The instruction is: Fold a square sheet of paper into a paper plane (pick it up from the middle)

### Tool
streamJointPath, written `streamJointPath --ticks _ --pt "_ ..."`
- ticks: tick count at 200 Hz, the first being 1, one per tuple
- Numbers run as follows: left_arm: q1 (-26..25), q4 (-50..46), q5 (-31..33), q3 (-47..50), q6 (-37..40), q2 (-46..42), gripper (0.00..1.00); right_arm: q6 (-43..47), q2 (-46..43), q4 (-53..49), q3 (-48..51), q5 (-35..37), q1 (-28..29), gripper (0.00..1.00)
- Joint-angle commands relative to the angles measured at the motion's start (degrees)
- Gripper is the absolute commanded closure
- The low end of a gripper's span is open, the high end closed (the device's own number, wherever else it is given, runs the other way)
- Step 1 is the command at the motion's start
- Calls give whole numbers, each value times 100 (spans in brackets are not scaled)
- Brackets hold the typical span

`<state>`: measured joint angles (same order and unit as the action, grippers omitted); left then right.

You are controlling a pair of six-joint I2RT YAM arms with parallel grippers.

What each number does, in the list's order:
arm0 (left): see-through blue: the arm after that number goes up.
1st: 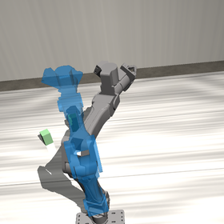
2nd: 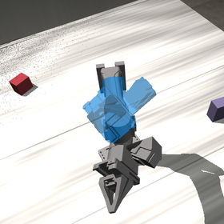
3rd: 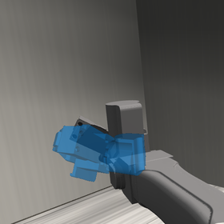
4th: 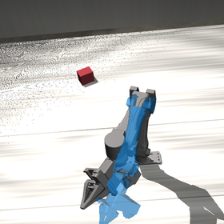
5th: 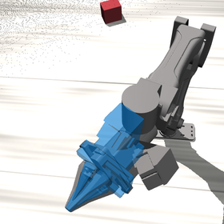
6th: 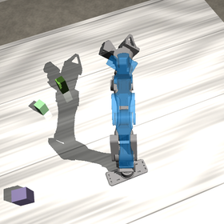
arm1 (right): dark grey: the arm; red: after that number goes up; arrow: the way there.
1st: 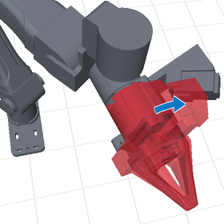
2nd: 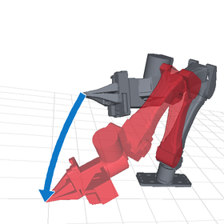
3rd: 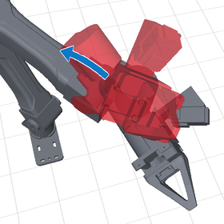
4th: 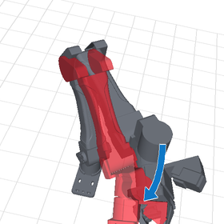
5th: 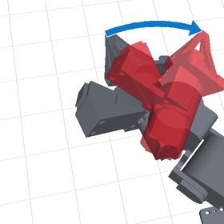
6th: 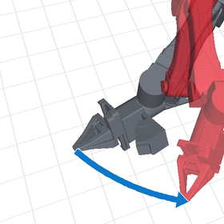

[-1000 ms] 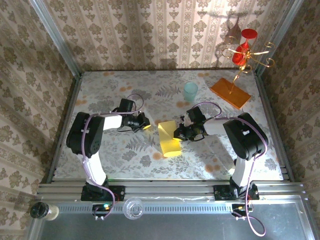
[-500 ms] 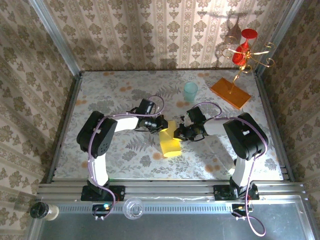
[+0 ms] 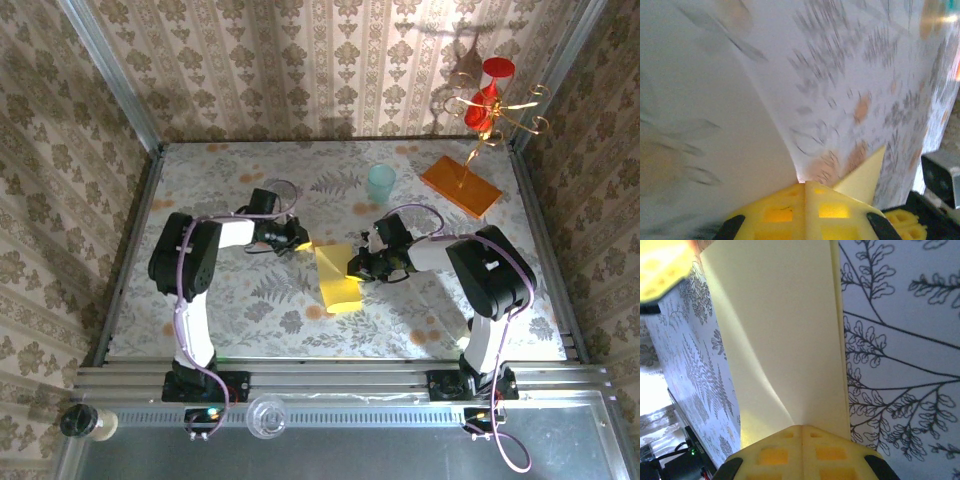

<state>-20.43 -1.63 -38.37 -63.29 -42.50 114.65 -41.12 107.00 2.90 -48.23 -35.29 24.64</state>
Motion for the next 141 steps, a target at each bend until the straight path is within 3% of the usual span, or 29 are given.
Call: streamJointPath --ticks 1,42,75,141 --pt "258 -357 385 -168 313 20 100 -123 901 -1012 551 1858 -108 94" --pt "60 -358 392 -202 99 -685 100 -720 782 -562 543 1825 -104 94" --pt "-463 -265 401 -74 -245 -941 100 -1173 579 -259 380 1876 -102 94" --pt "-1473 509 249 678 -1247 -999 100 -1134 681 -292 252 1881 -123 94"
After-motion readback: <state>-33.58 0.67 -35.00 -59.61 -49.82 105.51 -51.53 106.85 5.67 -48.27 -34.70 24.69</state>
